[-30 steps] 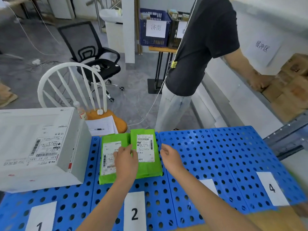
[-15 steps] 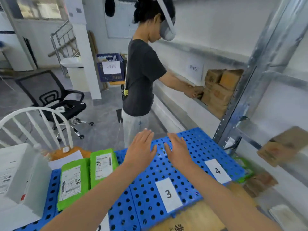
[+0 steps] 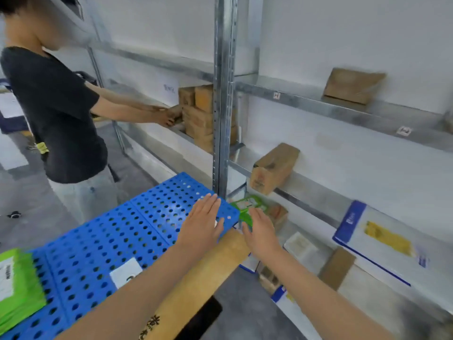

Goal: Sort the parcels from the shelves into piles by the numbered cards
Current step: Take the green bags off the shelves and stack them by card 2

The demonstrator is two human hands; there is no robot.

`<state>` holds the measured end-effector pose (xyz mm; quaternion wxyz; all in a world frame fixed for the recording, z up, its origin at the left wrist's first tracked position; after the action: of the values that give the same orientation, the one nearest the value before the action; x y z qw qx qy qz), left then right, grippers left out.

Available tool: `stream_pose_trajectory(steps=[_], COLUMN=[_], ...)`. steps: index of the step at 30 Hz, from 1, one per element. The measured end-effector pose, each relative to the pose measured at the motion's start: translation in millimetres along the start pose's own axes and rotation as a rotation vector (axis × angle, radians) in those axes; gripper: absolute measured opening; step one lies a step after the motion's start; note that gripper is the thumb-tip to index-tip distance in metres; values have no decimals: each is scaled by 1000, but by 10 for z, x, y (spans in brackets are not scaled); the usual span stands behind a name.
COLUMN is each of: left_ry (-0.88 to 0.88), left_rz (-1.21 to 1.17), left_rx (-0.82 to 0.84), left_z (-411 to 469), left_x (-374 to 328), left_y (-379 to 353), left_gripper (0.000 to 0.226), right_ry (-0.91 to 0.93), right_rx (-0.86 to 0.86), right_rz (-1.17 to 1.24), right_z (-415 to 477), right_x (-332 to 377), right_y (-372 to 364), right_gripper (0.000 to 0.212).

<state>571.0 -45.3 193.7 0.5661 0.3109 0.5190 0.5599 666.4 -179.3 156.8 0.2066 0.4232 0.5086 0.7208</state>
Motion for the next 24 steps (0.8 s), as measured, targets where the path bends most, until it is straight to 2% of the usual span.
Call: stream_pose_trajectory(steps=[5,8,11,14,19,24], left_ry=[-85,-95,-96,-73,39,-20], left_rz=[-59,-81,-83,-69,-44,18], left_rx=[69,100,155,212,384,439], left_z=[291,581,943,1355,1915,2566], left_x=[-353,-378,-326,-184,109,558], left_y=[-457,-742,-1029,-1404,-2095,-2598], left_gripper=[57,56,55,55,57,55], right_ry=[-56,-84,-142,-192,-314,-359], right_rx=[2,15,41,121,356,451], right_rz=[19,54,104,151,142,77], right_z=[95,333,661,1008,1576,2261], right_x=[-445,-628,-783,-927,-1191,-1463], right_y=[30,-78,-199,-443,-909,-1367], right_gripper=[42,42,33,31,39,35])
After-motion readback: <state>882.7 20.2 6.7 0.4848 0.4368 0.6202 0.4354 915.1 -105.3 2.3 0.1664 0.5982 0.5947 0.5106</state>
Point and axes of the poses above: each hand's wrist, its own z-axis towards the middle knuckle, its own y-axis out of the back of the hand, x = y × z, the point moved 4 cm from there along z, towards the middle knuckle, and after that the axes turned 9 degrees about -z, right-handed, at the moved point
